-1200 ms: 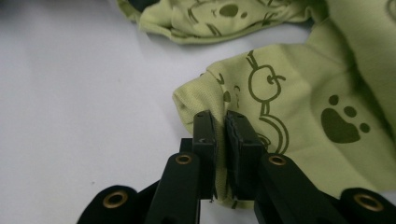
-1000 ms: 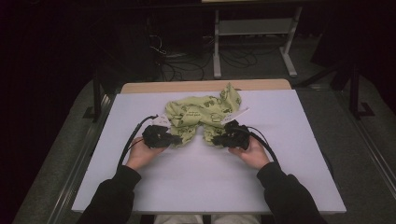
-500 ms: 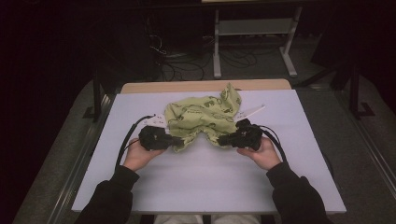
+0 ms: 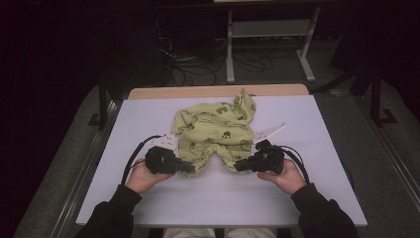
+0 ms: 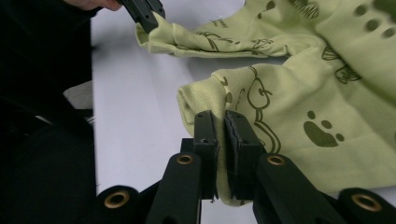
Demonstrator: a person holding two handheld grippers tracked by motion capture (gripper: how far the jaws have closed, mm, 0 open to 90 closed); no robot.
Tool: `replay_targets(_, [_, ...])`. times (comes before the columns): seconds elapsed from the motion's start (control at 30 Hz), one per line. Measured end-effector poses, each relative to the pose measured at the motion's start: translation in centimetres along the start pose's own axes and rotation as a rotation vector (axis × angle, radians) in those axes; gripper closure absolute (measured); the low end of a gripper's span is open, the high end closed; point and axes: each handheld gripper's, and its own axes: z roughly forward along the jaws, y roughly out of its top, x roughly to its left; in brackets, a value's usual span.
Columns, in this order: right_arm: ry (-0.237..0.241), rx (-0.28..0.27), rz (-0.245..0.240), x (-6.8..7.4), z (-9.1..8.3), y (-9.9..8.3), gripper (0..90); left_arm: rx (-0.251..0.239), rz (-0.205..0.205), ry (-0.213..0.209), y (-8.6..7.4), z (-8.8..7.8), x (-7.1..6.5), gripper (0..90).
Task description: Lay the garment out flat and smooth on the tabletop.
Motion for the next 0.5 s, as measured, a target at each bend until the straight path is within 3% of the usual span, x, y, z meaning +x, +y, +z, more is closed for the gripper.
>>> replay_targets(0.2, [0.057,0.073,-0.03,1.3,0.1,-1.4,82.3,0.055,0.034,-0.075,-0.8,0.4,-1.9,88.0])
replay_targets(0.3, [0.104,0.127,-0.034,1.7,0.3,-2.1,82.2,0.099,0.059,-0.121,-1.2,0.8,-2.5,87.9])
replay_targets(0.5, [0.193,0.215,-0.042,2.1,0.9,-3.1,81.9,0.141,0.085,-0.181,-1.5,1.2,-3.4,87.8])
